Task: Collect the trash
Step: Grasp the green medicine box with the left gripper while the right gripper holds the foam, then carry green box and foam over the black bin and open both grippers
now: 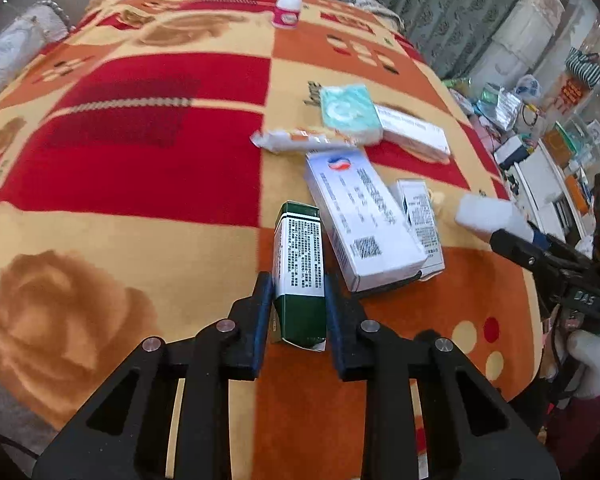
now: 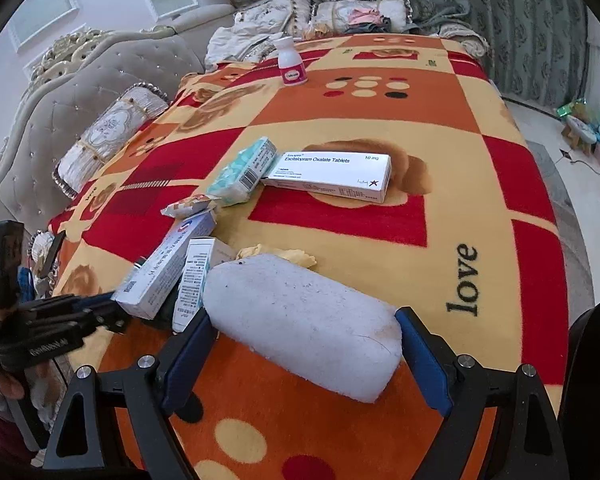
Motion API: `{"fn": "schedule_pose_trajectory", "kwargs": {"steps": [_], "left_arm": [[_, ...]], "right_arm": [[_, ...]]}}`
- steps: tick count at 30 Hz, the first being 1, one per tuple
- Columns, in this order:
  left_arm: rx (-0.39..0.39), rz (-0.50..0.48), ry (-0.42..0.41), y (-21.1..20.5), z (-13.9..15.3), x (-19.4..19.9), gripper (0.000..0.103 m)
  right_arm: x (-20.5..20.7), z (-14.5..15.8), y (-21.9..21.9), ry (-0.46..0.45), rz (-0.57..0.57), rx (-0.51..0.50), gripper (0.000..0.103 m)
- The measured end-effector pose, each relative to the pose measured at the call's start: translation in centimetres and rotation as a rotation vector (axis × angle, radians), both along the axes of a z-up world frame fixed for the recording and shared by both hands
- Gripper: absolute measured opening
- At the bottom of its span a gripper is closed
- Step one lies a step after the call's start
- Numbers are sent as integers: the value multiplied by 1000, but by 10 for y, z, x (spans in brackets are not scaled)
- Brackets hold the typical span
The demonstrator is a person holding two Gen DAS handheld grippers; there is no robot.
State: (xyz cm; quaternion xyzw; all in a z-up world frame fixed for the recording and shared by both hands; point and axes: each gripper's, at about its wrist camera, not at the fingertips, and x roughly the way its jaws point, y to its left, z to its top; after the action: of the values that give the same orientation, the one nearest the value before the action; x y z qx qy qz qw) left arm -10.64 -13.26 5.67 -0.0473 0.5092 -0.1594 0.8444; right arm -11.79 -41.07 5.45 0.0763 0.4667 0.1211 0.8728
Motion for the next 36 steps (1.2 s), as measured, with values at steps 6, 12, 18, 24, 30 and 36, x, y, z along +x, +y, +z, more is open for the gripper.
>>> {"fn": "schedule_pose_trajectory", "kwargs": {"steps": [6, 12, 18, 24, 30, 36], "left_arm": [[-13, -5, -63, -2, 30, -9, 23], [-41, -98, -94, -45, 44, -14, 23], [-61, -183, -93, -99, 44, -15, 23], [-67, -246, -87, -140, 42, -13, 23], [-66, -293, -79, -171, 38, -14, 23], [-65, -335, -79, -199, 39, -15, 23]], "right_arm": [[-5, 3, -4, -10, -12, 9, 87], [-13, 8, -12, -21, -28, 3, 87], [-24, 14, -28, -32, -61, -20, 87], [-37, 15, -58, -28, -121, -37, 87], [-48, 16, -85, -26, -176, -40, 87], [-58, 16, -108, -25, -221, -36, 87]]}}
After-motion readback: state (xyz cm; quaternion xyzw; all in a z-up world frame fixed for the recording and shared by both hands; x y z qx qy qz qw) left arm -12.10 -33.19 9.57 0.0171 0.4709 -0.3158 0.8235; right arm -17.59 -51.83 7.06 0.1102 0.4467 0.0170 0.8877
